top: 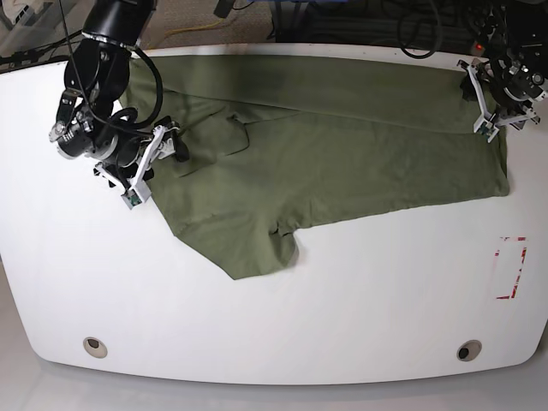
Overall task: Fold the T-shirt properly
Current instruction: 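Move the right gripper down and grasp the shirt's loose side edge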
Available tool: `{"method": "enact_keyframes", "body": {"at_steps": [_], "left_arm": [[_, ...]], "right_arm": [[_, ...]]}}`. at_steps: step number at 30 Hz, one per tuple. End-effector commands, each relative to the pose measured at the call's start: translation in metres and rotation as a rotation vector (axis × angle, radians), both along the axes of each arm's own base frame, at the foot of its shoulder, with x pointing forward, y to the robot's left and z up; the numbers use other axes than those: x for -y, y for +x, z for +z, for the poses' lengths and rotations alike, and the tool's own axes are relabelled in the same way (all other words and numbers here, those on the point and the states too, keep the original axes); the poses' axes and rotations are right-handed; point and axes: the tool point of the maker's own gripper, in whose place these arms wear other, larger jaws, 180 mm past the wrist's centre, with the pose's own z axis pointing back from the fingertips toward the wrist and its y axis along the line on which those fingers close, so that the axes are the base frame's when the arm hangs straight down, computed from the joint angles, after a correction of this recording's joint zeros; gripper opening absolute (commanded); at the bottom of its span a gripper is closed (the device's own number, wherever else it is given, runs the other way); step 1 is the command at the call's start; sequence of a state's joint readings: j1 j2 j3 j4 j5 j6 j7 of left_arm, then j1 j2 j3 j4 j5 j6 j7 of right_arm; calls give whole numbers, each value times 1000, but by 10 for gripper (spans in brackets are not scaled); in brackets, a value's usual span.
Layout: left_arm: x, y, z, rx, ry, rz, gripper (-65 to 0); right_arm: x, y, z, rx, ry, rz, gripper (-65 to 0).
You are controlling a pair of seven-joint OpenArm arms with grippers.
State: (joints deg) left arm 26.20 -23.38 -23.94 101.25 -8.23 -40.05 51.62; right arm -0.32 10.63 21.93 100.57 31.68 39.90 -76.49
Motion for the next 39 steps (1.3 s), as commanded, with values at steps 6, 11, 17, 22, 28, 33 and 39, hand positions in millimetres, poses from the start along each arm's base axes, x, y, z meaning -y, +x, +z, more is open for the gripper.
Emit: {"method": "enact_keyframes", "body": {"at_steps": [6,11,17,22,28,33,39], "left_arm": [[-7,5,9,18,25,-9,-260],[-7,5,9,18,24,-8,-260],[-7,5,8,17,24,-7,-260],[-6,5,8,17,22,-7,-260],[1,4,4,5,13,-29,-260],[2,4,4,3,12,-32,-260],[2,4,4,3,12,-32,-260]], "right_arm": [[-12,20,-9,17,-40,46,-184],[-19,25,-12,38,-84,80,-184],[-9,32,-16,65,-166,70,-184],[-5,34,-30,24,-149,52,-224],[-7,36,-34,28,-132,51,-415],[-8,36,-34,30,-131,50,-430],[-8,35,-35,26,-132,52,-598]]}}
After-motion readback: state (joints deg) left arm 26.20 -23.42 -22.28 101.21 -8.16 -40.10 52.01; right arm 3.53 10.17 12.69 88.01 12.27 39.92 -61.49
